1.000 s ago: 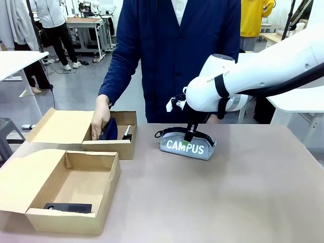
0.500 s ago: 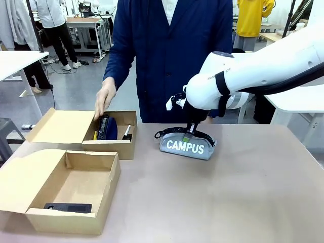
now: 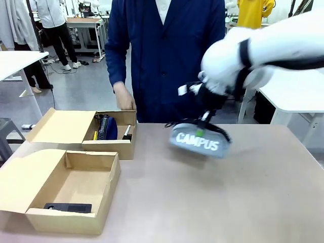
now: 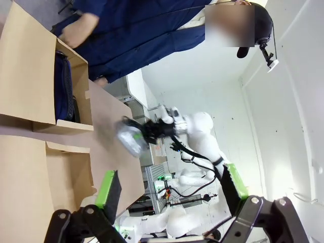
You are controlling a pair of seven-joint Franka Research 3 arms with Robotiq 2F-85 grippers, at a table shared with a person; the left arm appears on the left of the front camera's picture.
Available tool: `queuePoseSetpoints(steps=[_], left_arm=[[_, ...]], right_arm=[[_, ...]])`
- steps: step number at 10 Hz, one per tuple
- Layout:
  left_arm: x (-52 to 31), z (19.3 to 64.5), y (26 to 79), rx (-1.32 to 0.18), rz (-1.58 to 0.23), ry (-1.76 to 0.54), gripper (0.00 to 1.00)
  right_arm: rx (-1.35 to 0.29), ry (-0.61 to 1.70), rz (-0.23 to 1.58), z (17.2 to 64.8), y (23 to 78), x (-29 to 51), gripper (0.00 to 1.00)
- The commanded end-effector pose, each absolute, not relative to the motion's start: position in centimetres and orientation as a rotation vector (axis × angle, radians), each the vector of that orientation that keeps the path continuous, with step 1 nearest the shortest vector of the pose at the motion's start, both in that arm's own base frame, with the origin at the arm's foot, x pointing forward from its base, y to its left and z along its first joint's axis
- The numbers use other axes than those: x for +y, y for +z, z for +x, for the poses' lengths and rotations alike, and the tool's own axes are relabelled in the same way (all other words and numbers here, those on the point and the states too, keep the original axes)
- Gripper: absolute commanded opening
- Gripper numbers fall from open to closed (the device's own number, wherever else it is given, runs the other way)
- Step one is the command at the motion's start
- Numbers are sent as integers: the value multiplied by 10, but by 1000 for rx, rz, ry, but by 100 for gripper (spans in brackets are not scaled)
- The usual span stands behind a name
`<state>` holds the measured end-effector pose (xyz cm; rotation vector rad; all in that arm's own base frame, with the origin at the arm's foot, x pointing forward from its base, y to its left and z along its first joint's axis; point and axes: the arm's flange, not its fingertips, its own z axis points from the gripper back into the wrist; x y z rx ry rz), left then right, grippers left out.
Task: Place items inside the box.
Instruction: Pick up a Pencil pouch or Stapler and place it inside the Mailer Box closest to the robot.
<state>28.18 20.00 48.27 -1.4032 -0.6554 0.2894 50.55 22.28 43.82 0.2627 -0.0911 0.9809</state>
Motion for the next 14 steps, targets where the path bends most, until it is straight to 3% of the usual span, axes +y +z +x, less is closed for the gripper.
queuePoseSetpoints(steps=[1,2,4,5,6,7,9,10,12,14], left_arm=[[198,280,484,-666,-1411,277,100],[198,280,484,-666,-1411,277,100],[198,280,484,-666,-1411,277,100],[198,280,484,-666,-1411,277,100],[198,280,484,-666,-1411,277,100],[198,280,484,-666,-1411,277,100],[198,280,484,-666,-1411,277,100],[198,280,484,-666,-1411,277,100],[198,280,484,-666,-1411,277,100],[198,280,484,-666,-1411,277,100]], right_arm=[[-33,611,267,418,501,149,0],[-55,436,240,375,514,121,0],[-220,386,304,312,512,102,0],[-51,500,286,381,515,109,0],[-51,500,286,381,515,109,0],[-113,419,307,327,521,86,7],[-31,306,419,343,503,147,7],[-67,196,452,334,511,192,7],[-146,-64,460,301,520,276,7],[-167,-30,473,261,503,333,7]])
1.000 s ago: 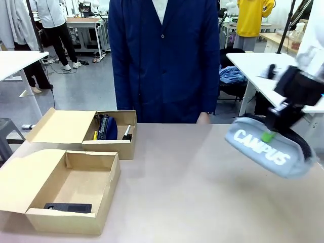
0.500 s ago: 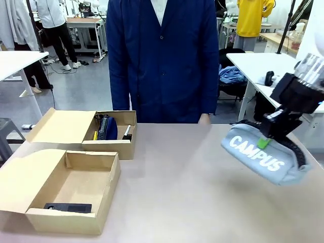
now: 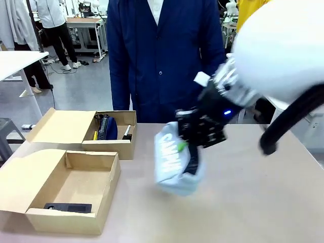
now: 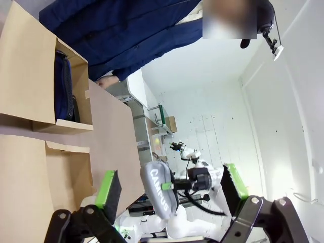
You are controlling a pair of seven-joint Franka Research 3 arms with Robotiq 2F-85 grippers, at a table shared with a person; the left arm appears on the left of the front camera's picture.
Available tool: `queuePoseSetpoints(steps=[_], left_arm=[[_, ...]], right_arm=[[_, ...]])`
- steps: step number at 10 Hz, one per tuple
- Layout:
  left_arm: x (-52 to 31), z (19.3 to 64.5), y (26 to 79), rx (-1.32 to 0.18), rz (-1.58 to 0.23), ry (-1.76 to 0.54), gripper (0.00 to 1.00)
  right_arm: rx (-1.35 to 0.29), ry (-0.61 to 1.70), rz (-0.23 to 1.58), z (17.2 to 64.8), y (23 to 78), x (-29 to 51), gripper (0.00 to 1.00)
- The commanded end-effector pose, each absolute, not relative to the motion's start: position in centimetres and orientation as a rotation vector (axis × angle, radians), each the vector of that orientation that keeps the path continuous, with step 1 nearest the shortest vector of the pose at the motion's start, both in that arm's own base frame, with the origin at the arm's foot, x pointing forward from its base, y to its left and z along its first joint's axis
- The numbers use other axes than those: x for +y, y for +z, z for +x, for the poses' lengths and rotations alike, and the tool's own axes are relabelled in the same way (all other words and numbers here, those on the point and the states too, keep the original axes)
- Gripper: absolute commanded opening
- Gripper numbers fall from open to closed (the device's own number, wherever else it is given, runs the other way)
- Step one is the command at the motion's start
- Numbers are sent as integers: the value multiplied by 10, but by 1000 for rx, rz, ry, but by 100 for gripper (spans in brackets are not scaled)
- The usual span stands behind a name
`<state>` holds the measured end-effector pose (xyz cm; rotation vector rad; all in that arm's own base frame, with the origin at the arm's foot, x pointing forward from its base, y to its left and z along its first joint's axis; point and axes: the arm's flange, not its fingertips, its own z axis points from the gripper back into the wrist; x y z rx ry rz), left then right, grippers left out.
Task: Place items inside the box.
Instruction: Pick up a Pencil pouch or Stapler and place it inside the Mailer Box closest to the robot.
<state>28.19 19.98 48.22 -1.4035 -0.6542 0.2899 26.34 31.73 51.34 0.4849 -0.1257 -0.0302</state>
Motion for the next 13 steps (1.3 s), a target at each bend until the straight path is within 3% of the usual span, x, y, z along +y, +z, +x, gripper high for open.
queuePoseSetpoints(steps=[1,2,3,5,6,9,11,13], left_arm=[[198,280,484,-666,-1411,277,100],[198,280,484,-666,-1411,277,100],[198,280,484,-666,-1411,277,100],[198,280,484,-666,-1411,277,100],[198,280,484,-666,-1411,277,100],[198,280,484,-666,-1411,277,100],[198,280,484,-666,-1411,277,100],[198,280,484,-666,-1411,277,100]], right_arm=[[-241,65,434,245,499,345,7],[-138,311,445,248,511,323,7],[-170,10,471,243,508,342,7],[-170,126,455,231,506,350,7],[-208,144,331,230,508,362,7],[-297,-116,188,241,529,273,7],[-269,-261,163,223,510,202,7],[-190,-329,-7,208,500,170,7]])
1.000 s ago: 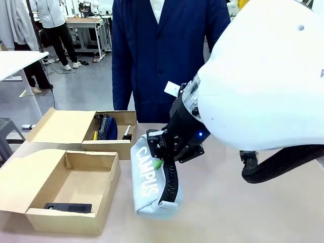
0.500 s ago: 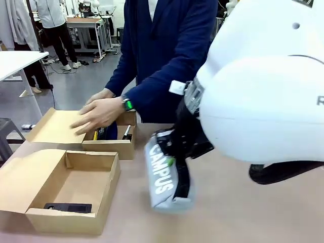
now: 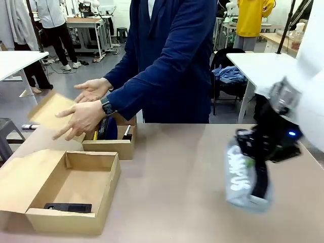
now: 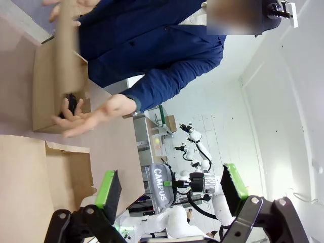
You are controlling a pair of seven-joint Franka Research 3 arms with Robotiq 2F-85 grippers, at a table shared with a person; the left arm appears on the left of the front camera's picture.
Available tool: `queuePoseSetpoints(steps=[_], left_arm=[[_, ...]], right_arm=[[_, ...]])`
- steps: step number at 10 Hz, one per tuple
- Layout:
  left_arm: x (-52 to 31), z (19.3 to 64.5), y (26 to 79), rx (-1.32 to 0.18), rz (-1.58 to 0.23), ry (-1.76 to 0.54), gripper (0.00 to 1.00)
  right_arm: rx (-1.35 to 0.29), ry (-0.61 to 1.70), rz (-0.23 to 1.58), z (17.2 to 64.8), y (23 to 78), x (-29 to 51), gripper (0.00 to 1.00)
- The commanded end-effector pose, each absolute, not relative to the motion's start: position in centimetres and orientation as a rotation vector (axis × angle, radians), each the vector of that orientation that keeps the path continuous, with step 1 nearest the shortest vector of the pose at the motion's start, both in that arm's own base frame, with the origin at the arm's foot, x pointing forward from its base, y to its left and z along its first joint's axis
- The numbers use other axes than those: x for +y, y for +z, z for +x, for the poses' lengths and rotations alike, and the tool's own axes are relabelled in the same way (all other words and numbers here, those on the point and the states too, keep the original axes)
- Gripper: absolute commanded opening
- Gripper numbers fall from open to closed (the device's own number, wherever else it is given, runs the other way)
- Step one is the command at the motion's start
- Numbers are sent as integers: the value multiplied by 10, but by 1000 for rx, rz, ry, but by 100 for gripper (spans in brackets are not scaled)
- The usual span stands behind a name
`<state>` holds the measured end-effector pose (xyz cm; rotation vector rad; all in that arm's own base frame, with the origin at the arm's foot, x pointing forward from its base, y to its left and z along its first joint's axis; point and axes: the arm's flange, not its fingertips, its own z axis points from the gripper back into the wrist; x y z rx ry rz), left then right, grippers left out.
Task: Place items inside the box.
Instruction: Pick up a Pencil pouch or Stapler and place it inside the Mailer Box closest to the robot.
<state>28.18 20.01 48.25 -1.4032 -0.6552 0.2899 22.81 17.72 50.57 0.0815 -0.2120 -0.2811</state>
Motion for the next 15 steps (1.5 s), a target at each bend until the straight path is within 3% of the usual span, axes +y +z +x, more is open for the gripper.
queuePoseSetpoints(steps=[1,6,11,14,15], left_arm=[[198,280,484,-666,-1411,277,100],[198,280,484,-666,-1411,277,100],[198,280,484,-666,-1411,277,100],[198,280,484,-666,-1411,277,100],[198,280,484,-666,-1411,277,100]], right_arm=[[-182,-302,-56,200,499,168,7],[-183,-213,-58,209,503,196,7],[-158,72,146,253,495,321,7],[-161,9,134,247,495,291,7],[-210,-76,53,240,497,268,7]])
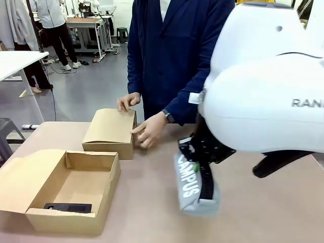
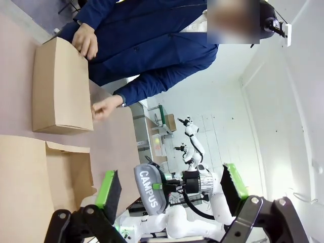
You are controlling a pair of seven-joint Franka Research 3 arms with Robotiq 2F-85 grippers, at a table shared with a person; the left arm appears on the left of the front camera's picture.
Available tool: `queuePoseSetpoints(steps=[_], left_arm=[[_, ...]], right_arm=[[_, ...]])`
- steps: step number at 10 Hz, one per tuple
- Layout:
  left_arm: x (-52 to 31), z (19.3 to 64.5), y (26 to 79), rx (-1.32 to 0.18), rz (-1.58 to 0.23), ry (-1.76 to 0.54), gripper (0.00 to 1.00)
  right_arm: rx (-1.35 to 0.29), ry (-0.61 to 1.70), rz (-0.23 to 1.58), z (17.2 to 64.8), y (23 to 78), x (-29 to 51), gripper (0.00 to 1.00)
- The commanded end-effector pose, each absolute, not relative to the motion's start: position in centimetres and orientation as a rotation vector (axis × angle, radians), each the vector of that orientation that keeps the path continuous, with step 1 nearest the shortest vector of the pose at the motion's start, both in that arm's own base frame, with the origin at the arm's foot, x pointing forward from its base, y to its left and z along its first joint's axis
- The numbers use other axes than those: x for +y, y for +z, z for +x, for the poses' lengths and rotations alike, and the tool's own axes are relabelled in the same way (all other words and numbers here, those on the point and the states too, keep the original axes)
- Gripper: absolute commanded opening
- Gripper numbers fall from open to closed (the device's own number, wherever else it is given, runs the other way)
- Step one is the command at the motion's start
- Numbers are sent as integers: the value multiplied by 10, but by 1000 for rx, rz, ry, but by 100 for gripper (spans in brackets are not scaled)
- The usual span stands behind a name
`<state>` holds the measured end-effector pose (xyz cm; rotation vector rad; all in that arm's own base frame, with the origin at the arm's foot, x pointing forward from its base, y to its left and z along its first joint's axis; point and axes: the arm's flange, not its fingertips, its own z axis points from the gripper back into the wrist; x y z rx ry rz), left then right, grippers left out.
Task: Place items inside the box.
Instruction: Pick up a Pencil pouch or Stapler and place it inside the Mailer Box closest to the robot.
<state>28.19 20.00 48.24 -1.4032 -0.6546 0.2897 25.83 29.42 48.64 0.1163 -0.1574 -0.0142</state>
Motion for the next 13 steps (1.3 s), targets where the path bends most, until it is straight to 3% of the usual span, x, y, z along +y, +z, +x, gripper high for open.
queuePoseSetpoints(steps=[1,5,7,9,11,13], left_arm=[[198,280,484,-666,-1411,277,100],[198,280,484,-666,-1411,277,100],[198,280,484,-666,-1411,277,100],[198,280,484,-666,-1411,277,100],[198,280,484,-666,-1411,277,100],[198,280,484,-666,-1411,277,100]], right_arm=[[-251,-213,-5,234,499,245,7],[-284,-198,56,238,500,256,7],[-308,-179,253,250,514,330,7],[-285,-300,403,247,539,441,7],[-267,-267,407,231,525,547,7],[-262,-297,410,227,495,599,7]])
